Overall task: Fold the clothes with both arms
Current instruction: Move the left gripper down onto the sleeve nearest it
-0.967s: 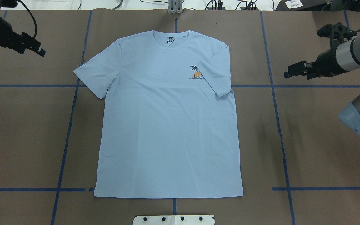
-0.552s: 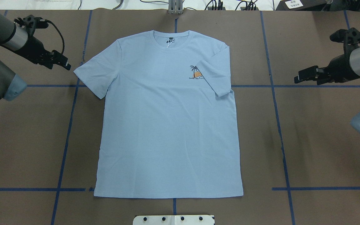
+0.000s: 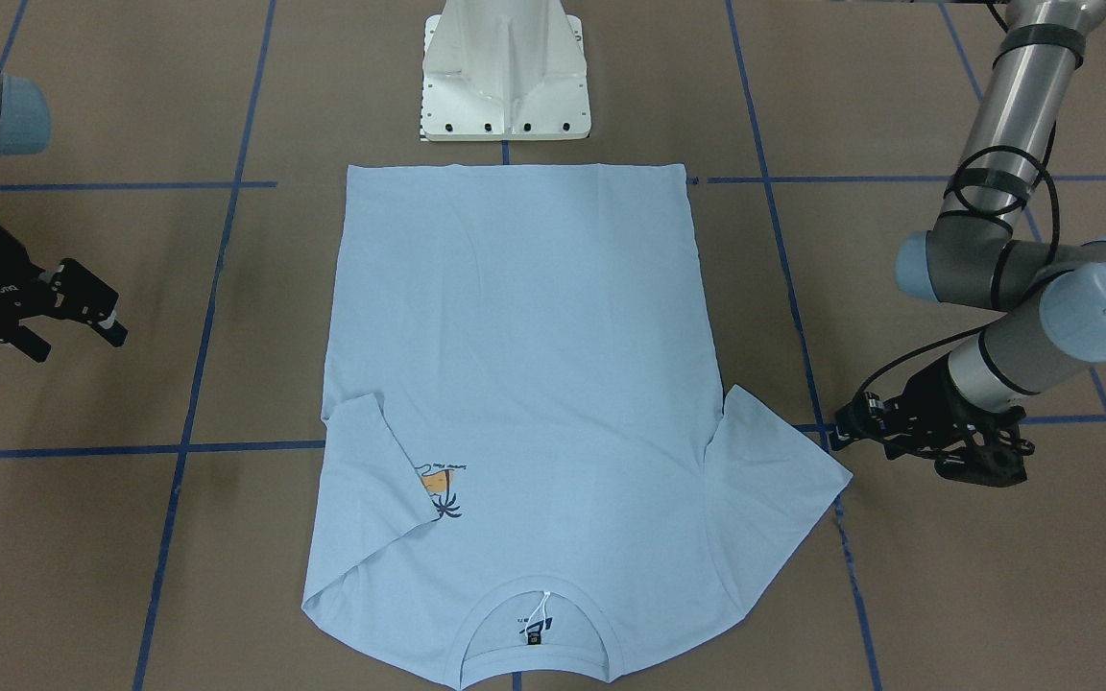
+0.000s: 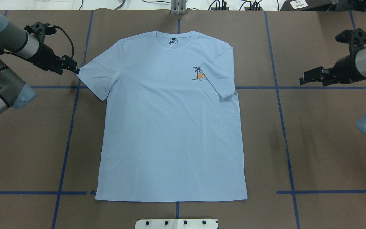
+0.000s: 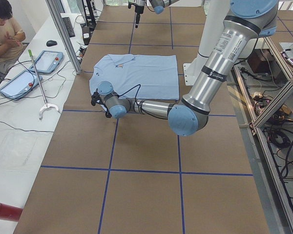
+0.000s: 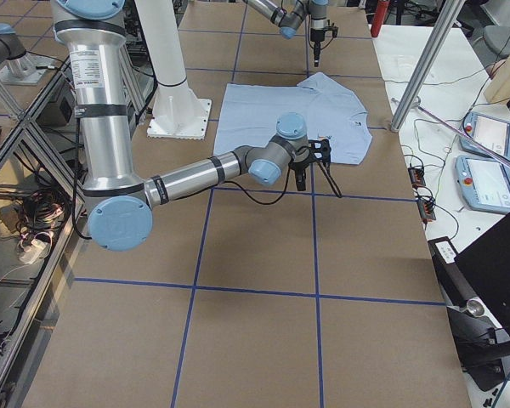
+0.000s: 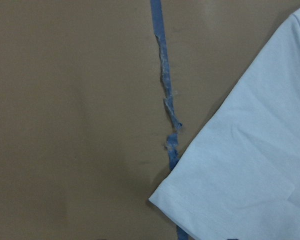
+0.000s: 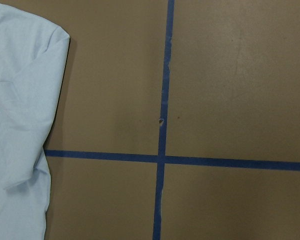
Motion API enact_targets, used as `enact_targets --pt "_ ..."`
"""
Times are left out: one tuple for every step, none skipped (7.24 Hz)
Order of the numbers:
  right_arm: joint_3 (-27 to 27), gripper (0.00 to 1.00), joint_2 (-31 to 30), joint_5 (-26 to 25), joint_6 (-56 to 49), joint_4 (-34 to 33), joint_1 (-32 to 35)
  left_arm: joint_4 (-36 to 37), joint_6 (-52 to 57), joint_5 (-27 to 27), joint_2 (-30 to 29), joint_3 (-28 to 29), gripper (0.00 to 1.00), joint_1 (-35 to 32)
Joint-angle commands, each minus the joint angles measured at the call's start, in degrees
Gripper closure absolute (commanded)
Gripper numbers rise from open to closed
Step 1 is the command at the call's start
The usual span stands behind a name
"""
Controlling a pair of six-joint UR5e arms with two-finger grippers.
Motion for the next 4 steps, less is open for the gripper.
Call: enact_targets --pt "0.1 0.0 -0.2 0.2 -0.1 0.3 0.0 0.2 -0.8 4.9 -3.2 2.4 0.21 0.6" --pt "0.1 0.0 -0.2 0.3 -0.1 0.3 0.0 -0.1 -0.8 5.3 -3.2 3.2 0.22 1.0" --pt "0.1 0.0 -0.4 0.5 -0.1 0.3 0.1 0.2 -0.8 5.4 -3.5 3.5 0.23 1.7" --pt "-0.3 0.0 -0.3 0.1 0.0 0.3 0.0 0.3 -0.9 5.4 -3.6 3.5 0.24 2.1"
